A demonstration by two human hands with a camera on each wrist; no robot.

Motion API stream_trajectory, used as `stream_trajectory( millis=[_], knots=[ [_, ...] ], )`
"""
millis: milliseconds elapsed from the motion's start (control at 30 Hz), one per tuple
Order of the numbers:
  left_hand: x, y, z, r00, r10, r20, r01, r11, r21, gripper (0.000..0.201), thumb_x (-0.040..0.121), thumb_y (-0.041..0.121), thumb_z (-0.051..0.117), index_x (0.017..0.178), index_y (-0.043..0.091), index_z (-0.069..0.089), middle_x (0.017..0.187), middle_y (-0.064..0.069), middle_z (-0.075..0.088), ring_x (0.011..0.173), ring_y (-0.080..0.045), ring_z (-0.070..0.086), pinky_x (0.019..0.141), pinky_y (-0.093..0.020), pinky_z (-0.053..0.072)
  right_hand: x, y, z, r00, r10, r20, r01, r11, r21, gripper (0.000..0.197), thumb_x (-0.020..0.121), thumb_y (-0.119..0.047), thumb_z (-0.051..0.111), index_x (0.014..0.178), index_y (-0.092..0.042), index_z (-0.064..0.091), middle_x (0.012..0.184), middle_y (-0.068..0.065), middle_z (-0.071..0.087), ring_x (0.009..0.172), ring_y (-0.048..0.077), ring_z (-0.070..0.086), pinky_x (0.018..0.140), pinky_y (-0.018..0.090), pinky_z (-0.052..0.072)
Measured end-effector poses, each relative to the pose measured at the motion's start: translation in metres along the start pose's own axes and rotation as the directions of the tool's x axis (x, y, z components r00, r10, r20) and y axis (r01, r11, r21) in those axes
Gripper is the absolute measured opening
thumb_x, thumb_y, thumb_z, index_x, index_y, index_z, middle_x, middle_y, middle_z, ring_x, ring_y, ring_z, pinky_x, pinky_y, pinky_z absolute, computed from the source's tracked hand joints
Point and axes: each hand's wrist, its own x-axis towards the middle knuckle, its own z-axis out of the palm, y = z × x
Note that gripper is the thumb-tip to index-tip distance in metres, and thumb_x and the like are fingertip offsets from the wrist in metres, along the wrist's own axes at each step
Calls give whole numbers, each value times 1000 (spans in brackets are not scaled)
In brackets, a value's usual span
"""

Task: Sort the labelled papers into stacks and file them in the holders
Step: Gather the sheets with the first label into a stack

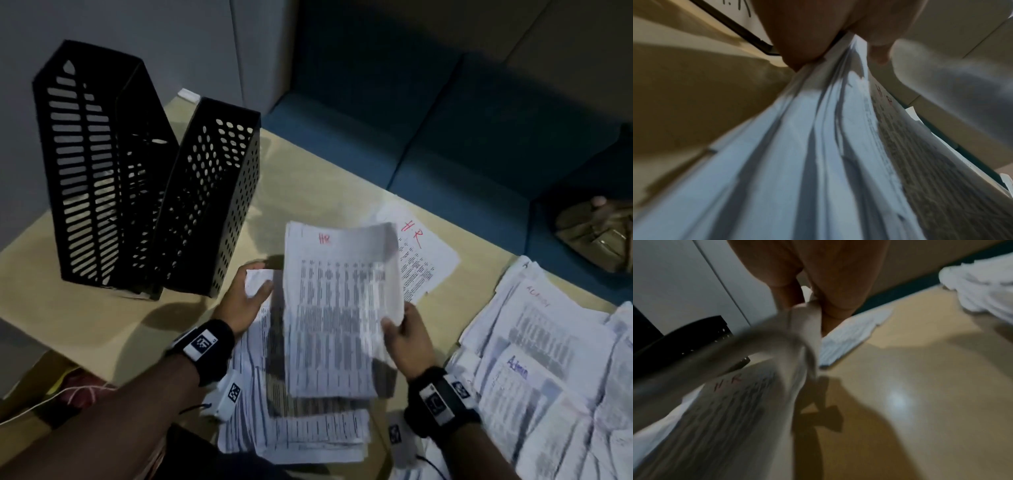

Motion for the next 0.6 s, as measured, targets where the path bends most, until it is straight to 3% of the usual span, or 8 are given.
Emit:
stream_trajectory(
  millis=[100, 167, 200, 267, 367, 433, 500, 600],
  knots=[
    [-1, -1, 1, 999, -38, -9, 38, 999, -30, 49, 85, 40, 66, 129, 42, 44, 142, 13, 44, 130, -11, 43, 100, -38, 46, -16, 3, 19, 980, 108, 168, -99, 993, -60, 44, 95, -16, 52, 135, -14, 35, 121, 5, 59, 101, 22, 60, 69, 19, 45],
    [0, -2, 4, 996, -85, 28, 88, 988, -130, 59, 81, 27, 75, 130, 35, 45, 135, 8, 51, 111, -11, 55, 78, -24, 53, -20, -1, 24, 953, 69, 295, -31, 991, -132, 51, 95, -19, 53, 140, -19, 29, 129, 0, 54, 109, 21, 57, 84, 27, 45],
    [0, -4, 5, 992, -108, 63, 116, 981, -152, 60, 79, 20, 79, 128, 34, 47, 130, 1, 55, 100, -17, 58, 70, -26, 54, -20, -3, 24, 931, 49, 361, 14, 986, -169, 54, 94, -23, 54, 141, -23, 29, 127, -5, 52, 110, 18, 55, 88, 27, 43],
    [1, -9, 8, 990, -136, 35, 138, 987, -79, 53, 77, 14, 78, 117, 36, 51, 122, -4, 59, 100, -24, 57, 83, -37, 53, -13, -7, 21, 917, 52, 395, 48, 970, -240, 43, 92, -36, 57, 131, -27, 42, 113, -13, 55, 100, 13, 56, 81, 25, 43],
    [0, -12, 6, 987, -156, -30, 156, 988, 7, 48, 80, 8, 71, 114, 36, 52, 115, 7, 61, 111, -20, 56, 100, -38, 43, 18, -3, 11, 987, 140, -80, -151, 977, -149, 31, 88, -48, 56, 97, -18, 59, 93, -1, 65, 88, 23, 63, 72, 31, 49],
    [-1, -13, 4, 988, -155, 23, 154, 987, 40, 53, 79, 11, 70, 121, 38, 52, 118, 9, 63, 113, -19, 57, 99, -41, 46, 41, 2, 4, 908, 265, -325, -298, 953, -56, 44, 86, -48, 60, 106, -10, 57, 109, 14, 61, 101, 33, 59, 83, 36, 47],
    [-6, -11, 2, 985, -161, 60, 159, 987, 36, 61, 79, 8, 67, 127, 40, 48, 118, 11, 61, 111, -16, 58, 95, -39, 49, 56, 4, 4, 873, 350, -341, -408, 906, -115, 65, 82, -46, 67, 126, -3, 45, 127, 21, 48, 117, 39, 47, 98, 42, 39],
    [-13, -12, 2, 970, -228, 82, 230, 973, -24, 66, 80, 4, 69, 134, 33, 44, 119, 8, 60, 109, -19, 58, 93, -42, 52, 67, -3, 9, 857, 393, -333, -462, 872, -161, 88, 75, -30, 79, 140, -2, 27, 138, 22, 36, 126, 41, 39, 103, 45, 36]
  ],
)
